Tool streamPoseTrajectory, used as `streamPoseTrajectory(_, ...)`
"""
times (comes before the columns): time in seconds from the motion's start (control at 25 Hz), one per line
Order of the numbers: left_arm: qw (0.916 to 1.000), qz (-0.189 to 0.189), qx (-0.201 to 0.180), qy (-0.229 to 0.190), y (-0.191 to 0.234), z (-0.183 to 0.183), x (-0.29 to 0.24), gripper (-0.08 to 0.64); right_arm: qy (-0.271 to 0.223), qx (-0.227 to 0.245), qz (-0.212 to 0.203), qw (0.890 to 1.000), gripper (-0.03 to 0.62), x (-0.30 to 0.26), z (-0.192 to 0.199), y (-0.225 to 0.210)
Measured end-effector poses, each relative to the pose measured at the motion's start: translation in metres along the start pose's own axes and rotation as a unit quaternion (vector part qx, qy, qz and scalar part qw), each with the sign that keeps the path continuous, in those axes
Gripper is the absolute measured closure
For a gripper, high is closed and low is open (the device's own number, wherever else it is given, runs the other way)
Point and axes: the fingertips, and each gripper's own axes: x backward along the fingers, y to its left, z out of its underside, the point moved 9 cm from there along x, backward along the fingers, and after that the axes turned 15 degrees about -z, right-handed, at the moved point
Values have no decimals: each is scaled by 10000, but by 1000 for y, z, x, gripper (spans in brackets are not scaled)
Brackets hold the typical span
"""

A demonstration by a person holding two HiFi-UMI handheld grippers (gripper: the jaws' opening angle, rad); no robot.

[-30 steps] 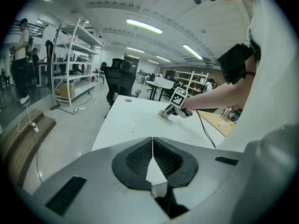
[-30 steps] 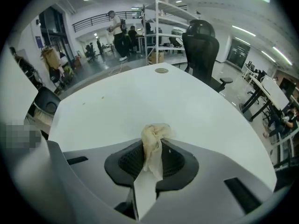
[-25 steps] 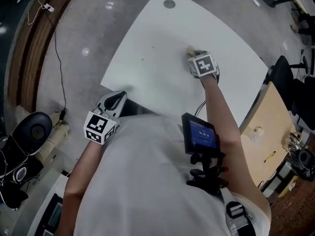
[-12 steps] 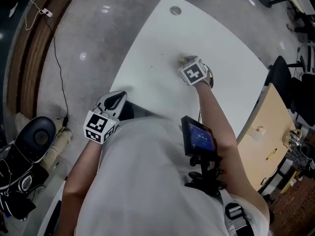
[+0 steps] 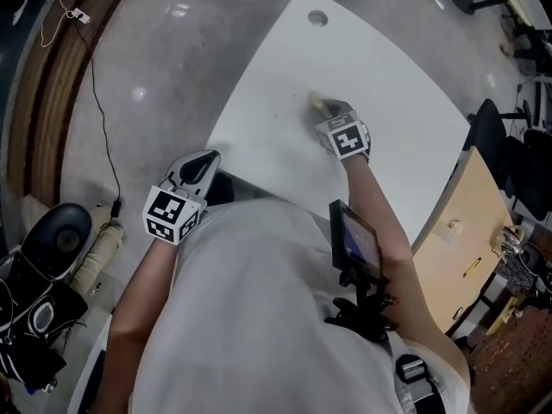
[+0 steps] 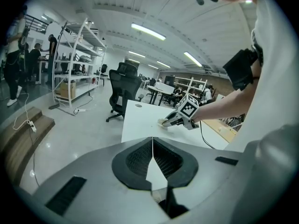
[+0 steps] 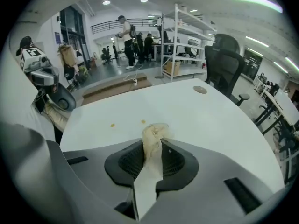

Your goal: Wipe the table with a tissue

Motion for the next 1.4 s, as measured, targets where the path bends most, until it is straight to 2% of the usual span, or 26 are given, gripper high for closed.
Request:
streamPoseTrajectory(0.08,10000,-31,25,18,2,3,4,549,-128,-76,133,9998,528,-2,-5,-7)
streamPoseTrajectory(0.2,9999,-97,59,44,6,7,7,549,-23,43,193,9998,528,-8,-19,-11)
streamPoseTrajectory(0.48,9996,-249,123,13,15,7,13,549,700,308,131,9970,528,-33,-31,-3)
streamPoseTrajectory(0.76,9997,-229,129,12,10,12,14,549,1027,997,-258,9894,528,-46,-40,19)
streamPoseTrajectory(0.92,9997,-226,121,14,10,14,17,549,1158,1600,-654,9781,528,-50,-38,35)
streamPoseTrajectory(1.08,9997,-217,122,24,12,15,20,549,1226,1748,-1000,9718,528,-48,-31,44)
streamPoseTrajectory(1.16,9996,-248,121,-8,15,12,20,549,1133,1829,-967,9718,528,-47,-35,43)
streamPoseTrajectory(1.28,9996,-243,108,12,15,10,17,549,899,1630,-668,9802,528,-45,-38,34)
streamPoseTrajectory(1.4,9997,-200,94,43,12,10,15,549,948,1570,-597,9812,528,-46,-36,30)
